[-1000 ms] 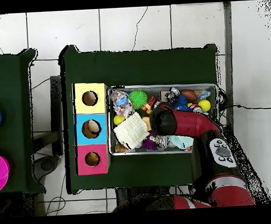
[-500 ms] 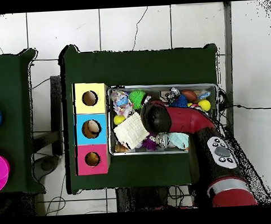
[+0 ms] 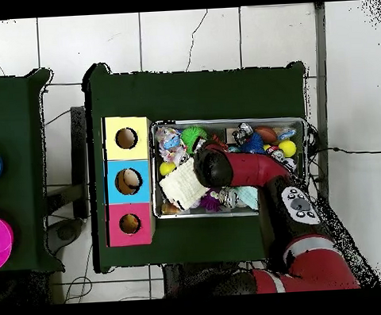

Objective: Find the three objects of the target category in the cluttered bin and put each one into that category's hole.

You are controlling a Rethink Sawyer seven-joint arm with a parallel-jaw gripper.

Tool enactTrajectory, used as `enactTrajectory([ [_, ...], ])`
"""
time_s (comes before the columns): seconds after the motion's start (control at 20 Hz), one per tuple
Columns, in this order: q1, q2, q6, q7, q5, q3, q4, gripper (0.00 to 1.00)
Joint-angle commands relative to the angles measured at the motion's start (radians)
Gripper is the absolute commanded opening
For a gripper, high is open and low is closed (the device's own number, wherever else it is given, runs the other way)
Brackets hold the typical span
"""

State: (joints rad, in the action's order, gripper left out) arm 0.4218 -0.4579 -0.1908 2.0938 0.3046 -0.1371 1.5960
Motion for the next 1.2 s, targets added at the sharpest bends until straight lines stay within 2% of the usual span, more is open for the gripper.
enactTrajectory([
  [0.05, -0.041, 0.097, 0.059, 0.020, 0.080, 0.032, -0.078, 1.00],
  [0.2, -0.059, 0.116, 0.082, 0.037, 0.088, 0.067, -0.100, 1.00],
  [0.55, -0.056, 0.112, 0.101, 0.035, 0.088, 0.082, -0.085, 1.00],
  [0.85, -0.061, 0.068, 0.070, 0.026, 0.079, 0.097, -0.074, 1.00],
  [1.1, -0.056, 0.014, 0.001, 0.007, 0.065, 0.088, -0.059, 1.00],
  [1.2, -0.050, 0.023, -0.019, 0.001, 0.058, 0.078, -0.062, 1.00],
])
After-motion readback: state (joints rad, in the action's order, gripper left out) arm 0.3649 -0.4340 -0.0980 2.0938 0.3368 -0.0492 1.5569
